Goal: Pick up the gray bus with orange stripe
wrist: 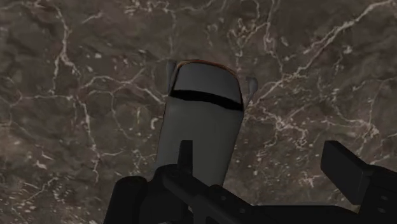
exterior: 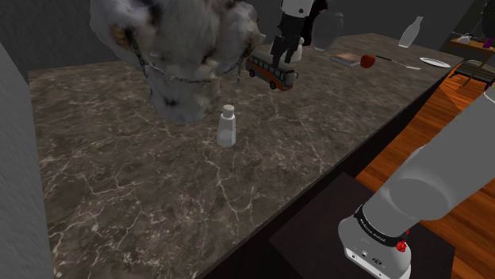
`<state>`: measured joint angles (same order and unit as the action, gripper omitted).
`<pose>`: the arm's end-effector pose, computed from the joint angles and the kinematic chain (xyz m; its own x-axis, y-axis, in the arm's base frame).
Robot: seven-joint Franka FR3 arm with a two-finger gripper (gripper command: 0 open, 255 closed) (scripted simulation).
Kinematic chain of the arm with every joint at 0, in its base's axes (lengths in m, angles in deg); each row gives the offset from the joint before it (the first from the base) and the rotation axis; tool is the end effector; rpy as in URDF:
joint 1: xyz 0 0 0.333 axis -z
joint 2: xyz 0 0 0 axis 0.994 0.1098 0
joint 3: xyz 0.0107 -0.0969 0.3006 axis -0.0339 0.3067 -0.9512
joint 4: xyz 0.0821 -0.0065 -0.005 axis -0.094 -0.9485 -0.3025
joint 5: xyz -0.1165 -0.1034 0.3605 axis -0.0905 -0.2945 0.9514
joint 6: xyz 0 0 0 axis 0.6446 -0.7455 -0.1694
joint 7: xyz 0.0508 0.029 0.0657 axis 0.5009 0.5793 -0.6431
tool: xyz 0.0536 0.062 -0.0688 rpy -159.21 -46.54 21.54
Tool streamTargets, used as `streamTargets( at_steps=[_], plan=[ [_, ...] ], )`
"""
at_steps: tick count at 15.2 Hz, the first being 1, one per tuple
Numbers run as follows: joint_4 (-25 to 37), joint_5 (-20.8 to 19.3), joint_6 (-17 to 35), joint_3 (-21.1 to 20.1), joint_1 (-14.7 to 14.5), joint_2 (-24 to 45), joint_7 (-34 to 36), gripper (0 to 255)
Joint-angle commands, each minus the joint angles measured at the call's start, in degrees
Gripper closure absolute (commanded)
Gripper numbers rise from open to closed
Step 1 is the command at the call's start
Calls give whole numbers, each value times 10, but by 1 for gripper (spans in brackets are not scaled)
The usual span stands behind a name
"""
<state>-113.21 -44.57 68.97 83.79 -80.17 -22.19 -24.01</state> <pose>0.5360 -0.0816 0.5511 0.9866 0.1603 0.0292 0.1609 -0.9868 -0.0187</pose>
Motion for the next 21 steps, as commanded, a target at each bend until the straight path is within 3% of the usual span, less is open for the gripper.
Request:
streamTargets(
  at_steps=[1, 6, 15, 16, 21],
  plan=[
    [46, 3, -3, 7, 5, 44, -16, 0],
    [180, 15, -23, 15, 19, 163, -47, 0],
    [123, 15, 35, 15, 18, 164, -48, 0],
    [124, 15, 34, 15, 18, 164, -48, 255],
    [123, 15, 35, 15, 18, 164, -48, 255]
  ],
)
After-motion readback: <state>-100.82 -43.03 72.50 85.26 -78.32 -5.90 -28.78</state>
